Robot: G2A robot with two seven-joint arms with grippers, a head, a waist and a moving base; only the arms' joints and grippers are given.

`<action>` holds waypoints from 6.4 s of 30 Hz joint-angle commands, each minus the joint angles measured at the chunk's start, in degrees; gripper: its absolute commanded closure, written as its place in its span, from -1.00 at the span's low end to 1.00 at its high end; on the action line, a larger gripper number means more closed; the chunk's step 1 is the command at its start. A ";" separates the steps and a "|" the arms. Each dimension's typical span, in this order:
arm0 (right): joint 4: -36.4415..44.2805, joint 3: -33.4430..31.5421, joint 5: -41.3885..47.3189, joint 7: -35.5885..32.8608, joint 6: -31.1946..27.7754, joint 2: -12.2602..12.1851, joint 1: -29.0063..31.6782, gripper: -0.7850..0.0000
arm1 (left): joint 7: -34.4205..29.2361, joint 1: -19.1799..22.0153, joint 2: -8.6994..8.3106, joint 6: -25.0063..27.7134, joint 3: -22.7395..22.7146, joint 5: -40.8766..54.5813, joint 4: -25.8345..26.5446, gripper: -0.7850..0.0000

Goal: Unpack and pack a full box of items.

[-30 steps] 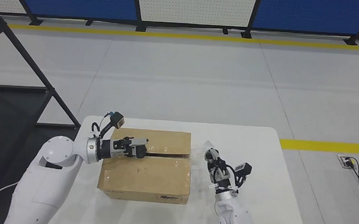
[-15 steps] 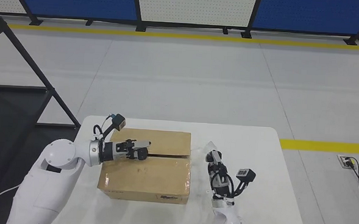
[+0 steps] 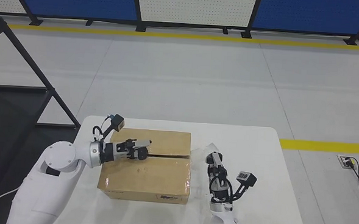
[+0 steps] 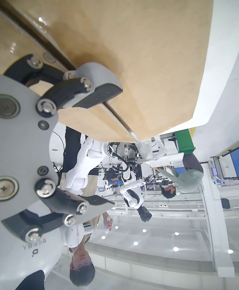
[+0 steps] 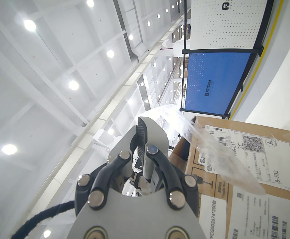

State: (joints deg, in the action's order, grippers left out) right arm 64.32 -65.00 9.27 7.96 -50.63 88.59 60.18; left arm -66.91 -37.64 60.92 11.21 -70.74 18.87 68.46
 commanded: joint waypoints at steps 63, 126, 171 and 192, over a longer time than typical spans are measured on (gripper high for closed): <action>8.05 5.86 -46.87 23.40 15.18 4.55 0.58 -1.00 | 2.42 -3.91 -1.61 2.05 -1.79 3.56 2.12 -1.00; 12.84 11.17 -56.59 17.20 22.54 6.57 -1.89 -1.00 | 6.63 -5.66 -3.31 0.21 -6.88 5.26 -0.36 -1.00; 9.11 11.46 -54.27 7.99 27.95 8.59 -6.95 -1.00 | 5.92 -8.76 -5.60 -2.20 -12.67 5.41 -3.76 -1.00; 6.38 14.00 -54.44 2.90 31.96 10.05 -9.77 -1.00 | 6.20 -9.12 -5.83 -1.26 -12.09 6.47 -4.27 -1.00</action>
State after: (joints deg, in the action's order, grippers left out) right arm 70.74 -51.02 -45.29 11.05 -18.64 98.60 50.48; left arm -60.74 -46.78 55.09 9.94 -82.87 25.33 64.20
